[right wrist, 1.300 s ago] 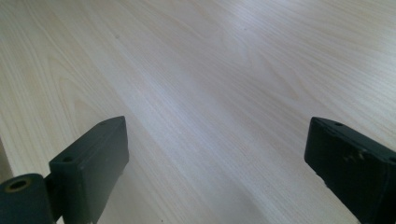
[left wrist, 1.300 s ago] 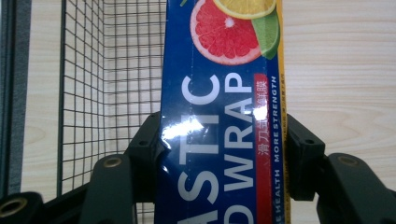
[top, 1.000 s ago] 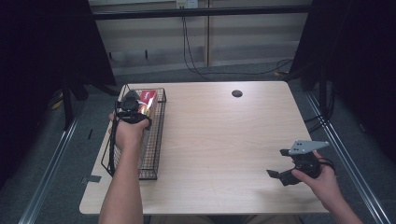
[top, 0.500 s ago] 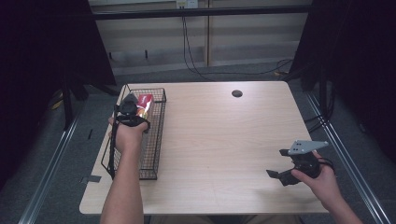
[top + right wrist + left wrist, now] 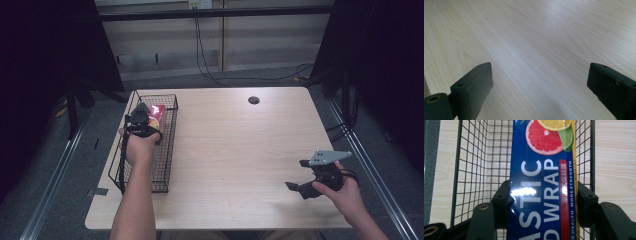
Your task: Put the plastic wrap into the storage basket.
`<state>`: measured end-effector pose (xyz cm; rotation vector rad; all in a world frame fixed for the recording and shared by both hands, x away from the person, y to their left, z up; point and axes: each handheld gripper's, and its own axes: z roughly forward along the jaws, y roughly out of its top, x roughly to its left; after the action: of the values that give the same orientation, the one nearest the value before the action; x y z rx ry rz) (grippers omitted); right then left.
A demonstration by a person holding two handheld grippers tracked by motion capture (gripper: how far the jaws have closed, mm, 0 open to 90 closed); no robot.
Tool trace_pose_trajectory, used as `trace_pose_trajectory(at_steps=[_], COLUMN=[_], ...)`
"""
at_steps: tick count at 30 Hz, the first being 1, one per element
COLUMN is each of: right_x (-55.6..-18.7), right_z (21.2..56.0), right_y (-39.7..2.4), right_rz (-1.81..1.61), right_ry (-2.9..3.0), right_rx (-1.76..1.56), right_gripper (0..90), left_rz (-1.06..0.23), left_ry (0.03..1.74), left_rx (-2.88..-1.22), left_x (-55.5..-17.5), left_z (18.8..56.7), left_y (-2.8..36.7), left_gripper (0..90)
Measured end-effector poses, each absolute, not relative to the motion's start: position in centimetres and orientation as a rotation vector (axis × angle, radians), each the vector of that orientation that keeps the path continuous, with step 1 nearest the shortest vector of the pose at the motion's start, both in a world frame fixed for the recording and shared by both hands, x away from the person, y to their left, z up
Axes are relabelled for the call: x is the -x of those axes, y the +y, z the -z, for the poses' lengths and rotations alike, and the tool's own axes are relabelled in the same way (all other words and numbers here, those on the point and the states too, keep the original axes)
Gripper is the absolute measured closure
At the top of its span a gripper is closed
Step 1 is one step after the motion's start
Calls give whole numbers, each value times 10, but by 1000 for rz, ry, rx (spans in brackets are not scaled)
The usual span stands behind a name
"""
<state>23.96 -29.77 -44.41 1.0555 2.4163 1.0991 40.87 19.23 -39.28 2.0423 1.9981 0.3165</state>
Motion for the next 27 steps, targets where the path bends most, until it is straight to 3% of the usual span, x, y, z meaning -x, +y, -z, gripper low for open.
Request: trace_pose_trajectory(at_steps=[27], right_x=[-239], right_z=[444], right_y=[-298], right_rz=[-1096], right_ry=[2421], right_rx=[-1058], right_gripper=[60], left_rz=[-279], left_ry=[2026], left_rx=[-2052], left_x=[-412], left_z=[398], left_y=[194], left_gripper=[425])
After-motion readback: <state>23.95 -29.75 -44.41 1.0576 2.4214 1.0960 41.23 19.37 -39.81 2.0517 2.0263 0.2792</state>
